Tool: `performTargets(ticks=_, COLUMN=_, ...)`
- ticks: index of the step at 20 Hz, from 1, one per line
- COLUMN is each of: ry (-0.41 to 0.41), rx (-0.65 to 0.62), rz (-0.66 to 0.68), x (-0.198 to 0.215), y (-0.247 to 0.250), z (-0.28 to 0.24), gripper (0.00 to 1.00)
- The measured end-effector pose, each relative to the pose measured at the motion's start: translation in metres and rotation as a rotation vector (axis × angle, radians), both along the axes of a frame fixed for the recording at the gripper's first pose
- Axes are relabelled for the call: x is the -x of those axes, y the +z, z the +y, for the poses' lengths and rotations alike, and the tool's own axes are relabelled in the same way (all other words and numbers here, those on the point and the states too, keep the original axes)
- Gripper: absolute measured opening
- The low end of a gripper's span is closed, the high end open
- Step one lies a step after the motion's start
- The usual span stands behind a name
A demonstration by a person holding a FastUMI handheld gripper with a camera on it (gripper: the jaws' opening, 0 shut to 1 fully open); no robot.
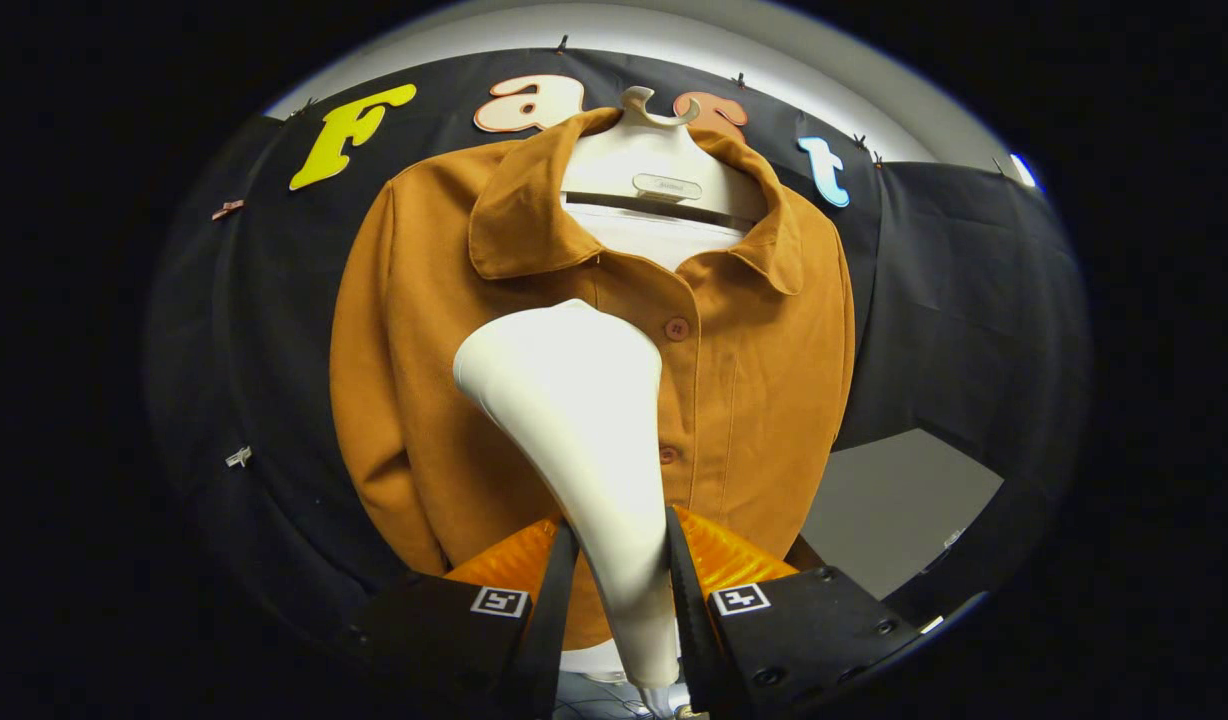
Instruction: Iron the clothes twice with a garment steamer, once on the left side and once on the right side.
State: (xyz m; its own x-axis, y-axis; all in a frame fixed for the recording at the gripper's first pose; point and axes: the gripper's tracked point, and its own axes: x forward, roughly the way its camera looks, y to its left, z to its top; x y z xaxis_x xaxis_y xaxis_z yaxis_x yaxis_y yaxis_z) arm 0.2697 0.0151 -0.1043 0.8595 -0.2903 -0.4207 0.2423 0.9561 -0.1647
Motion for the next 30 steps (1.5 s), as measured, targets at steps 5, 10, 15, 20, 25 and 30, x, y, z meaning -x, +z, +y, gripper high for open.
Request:
performTargets(ticks=5, ry=-0.021, rx=0.028, rz=0.040, x=-0.006, y=-0.017, z=0.001, gripper=0.52)
performTargets(ticks=10, ry=-0.027, rx=0.025, rz=0.103, x=-0.005, y=-0.041, z=0.004, gripper=0.52)
performTargets(ticks=15, ry=-0.026, rx=0.022, rz=0.142, x=-0.004, y=-0.058, z=0.009, gripper=0.52)
performTargets(ticks=20, ry=-0.024, rx=0.016, rz=0.188, x=-0.002, y=-0.076, z=0.011, gripper=0.52)
performTargets(ticks=25, ry=-0.022, rx=0.000, rz=0.235, x=0.004, y=-0.096, z=0.010, gripper=0.52)
performTargets(ticks=30, ry=-0.019, rx=-0.005, rz=0.291, x=0.009, y=-0.116, z=0.007, gripper=0.52)
